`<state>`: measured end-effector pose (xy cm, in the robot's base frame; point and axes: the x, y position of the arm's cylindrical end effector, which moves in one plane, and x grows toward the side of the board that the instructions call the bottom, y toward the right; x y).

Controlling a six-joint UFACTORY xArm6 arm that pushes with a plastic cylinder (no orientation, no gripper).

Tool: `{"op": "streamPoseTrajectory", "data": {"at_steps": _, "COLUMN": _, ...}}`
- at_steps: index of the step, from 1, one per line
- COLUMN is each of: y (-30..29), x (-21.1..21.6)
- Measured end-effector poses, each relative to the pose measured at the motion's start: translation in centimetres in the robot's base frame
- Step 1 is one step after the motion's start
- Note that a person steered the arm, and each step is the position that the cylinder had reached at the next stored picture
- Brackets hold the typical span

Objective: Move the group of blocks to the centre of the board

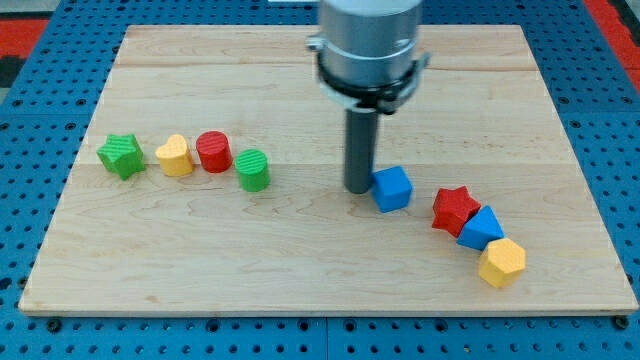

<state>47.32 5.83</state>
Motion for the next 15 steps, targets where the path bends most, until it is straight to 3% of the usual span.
{"op": "streamPoseTrajectory", "data": {"at_steps": 1, "y": 7.1, "x": 0.1}}
{"op": "streamPoseTrajectory", "data": {"at_steps": 3, "y": -0.3, "x": -6.0}}
{"op": "streamPoseTrajectory", "data": {"at_steps": 4, "y": -5.6, "x": -11.7}}
{"op": "streamPoseTrajectory", "data": {"at_steps": 5, "y": -19.1, "x": -12.9}}
{"op": "streamPoseTrajectory", "data": {"at_steps": 6, "y": -31.8, "x": -11.8}}
{"op": "streamPoseTrajectory", "data": {"at_steps": 7, "y": -36.3, "x": -9.4}}
{"op": "streamPoseTrajectory", "data": {"at_steps": 9, "y": -33.7, "x": -3.6}}
{"op": "streamPoseTrajectory", "data": {"at_steps": 11, "y": -22.0, "x": -2.8}}
{"op": "streamPoseTrajectory", "data": {"at_steps": 12, "y": -27.0, "x": -2.9}}
{"op": "streamPoseTrajectory", "data": {"at_steps": 13, "y": -25.2, "x": -4.9}}
{"op": "streamPoseTrajectory", "data": {"at_steps": 15, "y": -9.7, "x": -6.5}}
